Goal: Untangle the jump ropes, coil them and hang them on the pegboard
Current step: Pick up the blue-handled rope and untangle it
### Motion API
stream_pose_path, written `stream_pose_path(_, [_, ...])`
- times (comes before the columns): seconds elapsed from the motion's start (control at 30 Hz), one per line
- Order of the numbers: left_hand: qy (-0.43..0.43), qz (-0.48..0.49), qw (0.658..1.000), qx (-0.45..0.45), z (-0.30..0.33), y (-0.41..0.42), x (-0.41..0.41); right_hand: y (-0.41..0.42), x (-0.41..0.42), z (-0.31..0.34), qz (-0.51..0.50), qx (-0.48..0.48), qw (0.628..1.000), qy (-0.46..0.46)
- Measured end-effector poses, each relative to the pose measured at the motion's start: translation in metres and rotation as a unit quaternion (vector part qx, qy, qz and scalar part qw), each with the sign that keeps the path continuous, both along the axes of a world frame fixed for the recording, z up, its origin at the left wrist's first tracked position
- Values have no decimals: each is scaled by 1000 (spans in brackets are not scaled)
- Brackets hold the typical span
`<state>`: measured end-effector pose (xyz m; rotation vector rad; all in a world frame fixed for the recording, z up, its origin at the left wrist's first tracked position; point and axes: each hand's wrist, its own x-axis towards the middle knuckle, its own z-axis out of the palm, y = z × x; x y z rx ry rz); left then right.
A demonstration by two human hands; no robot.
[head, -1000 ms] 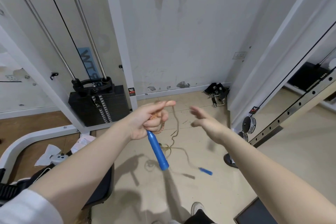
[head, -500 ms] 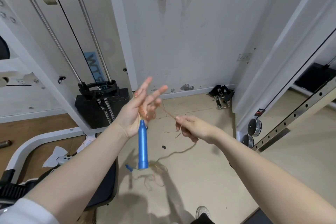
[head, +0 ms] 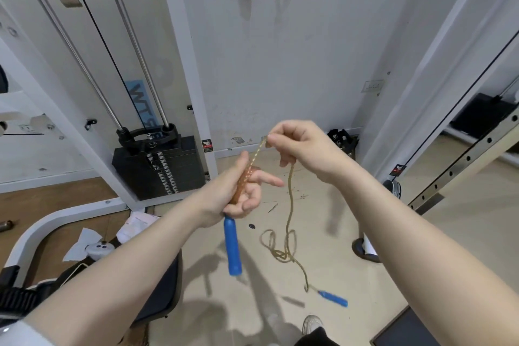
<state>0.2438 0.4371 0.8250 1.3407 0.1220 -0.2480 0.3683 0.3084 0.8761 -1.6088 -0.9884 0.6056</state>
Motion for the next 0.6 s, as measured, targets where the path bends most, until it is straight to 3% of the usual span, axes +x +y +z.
stream_pose_path(0.1, [-118, -58, 984, -122, 20, -5, 4, 2, 8, -32, -28, -30, 999, 28])
stream_pose_path(0.17, [-151, 26, 980, -130, 30, -1, 12, -3, 6, -59, 32, -101, 992, 63])
stream_pose_path(0.27, [-115, 191, 967, -123, 29, 13, 26, -14, 0, -81, 143, -243, 953, 112])
stream_pose_path(0.33, [-83, 267, 957, -75, 16, 24, 34, -19, -2, -77, 213, -357, 902, 114])
stream_pose_path(0.4, [-46, 294, 953, 65, -4, 34, 40, -20, -2, -56, 271, -433, 854, 100])
stream_pose_path(0.43, [-30, 282, 950, 130, -12, 37, 42, -21, 0, -42, 293, -436, 847, 83])
stream_pose_path(0.5, [9, 235, 954, 187, -25, 39, 43, -20, 10, -13, 297, -365, 882, 11])
stream_pose_path(0.6, [58, 108, 978, 170, -24, 22, 48, -18, 40, 15, 127, -155, 975, -94])
